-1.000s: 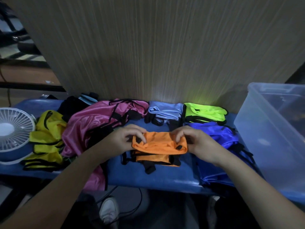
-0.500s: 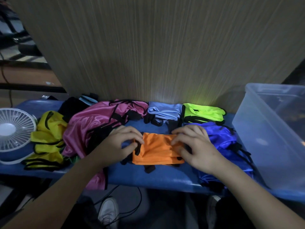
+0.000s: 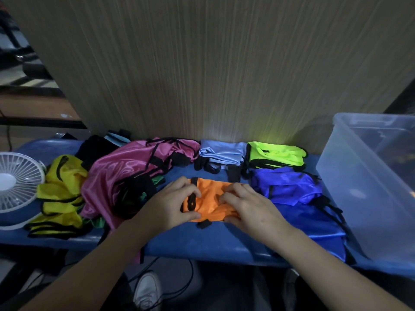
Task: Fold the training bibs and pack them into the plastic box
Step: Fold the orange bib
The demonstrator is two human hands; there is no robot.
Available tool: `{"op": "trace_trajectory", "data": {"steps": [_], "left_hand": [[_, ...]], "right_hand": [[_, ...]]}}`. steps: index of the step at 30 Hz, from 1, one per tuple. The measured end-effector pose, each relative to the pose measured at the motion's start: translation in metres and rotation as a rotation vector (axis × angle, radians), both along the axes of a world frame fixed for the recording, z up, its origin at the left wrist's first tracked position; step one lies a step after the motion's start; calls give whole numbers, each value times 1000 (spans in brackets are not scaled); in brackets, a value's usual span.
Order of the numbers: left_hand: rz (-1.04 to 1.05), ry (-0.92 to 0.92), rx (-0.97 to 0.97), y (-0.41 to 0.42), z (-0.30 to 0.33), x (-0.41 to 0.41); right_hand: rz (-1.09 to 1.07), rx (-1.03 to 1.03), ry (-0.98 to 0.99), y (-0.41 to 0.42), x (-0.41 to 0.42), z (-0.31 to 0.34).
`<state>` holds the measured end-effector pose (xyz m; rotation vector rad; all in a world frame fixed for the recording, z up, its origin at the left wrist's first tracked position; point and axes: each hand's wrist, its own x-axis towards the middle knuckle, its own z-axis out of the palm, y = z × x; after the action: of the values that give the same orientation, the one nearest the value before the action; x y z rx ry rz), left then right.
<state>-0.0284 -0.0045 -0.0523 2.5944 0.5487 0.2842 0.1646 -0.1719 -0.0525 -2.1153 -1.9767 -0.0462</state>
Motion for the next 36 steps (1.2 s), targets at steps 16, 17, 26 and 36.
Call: {"op": "trace_trajectory", "data": {"steps": [16, 17, 26, 36], "left_hand": [[97, -38, 52, 10, -6, 42], [89, -46, 65, 9, -5, 36], [129, -266, 201, 6, 23, -38], [682, -259, 377, 50, 33, -124]], "right_hand": [[-225, 79, -174, 20, 14, -5], [-219, 88, -167, 19, 11, -3], [-53, 200, -42, 14, -31, 16], [41, 161, 198, 43, -109, 15]]}}
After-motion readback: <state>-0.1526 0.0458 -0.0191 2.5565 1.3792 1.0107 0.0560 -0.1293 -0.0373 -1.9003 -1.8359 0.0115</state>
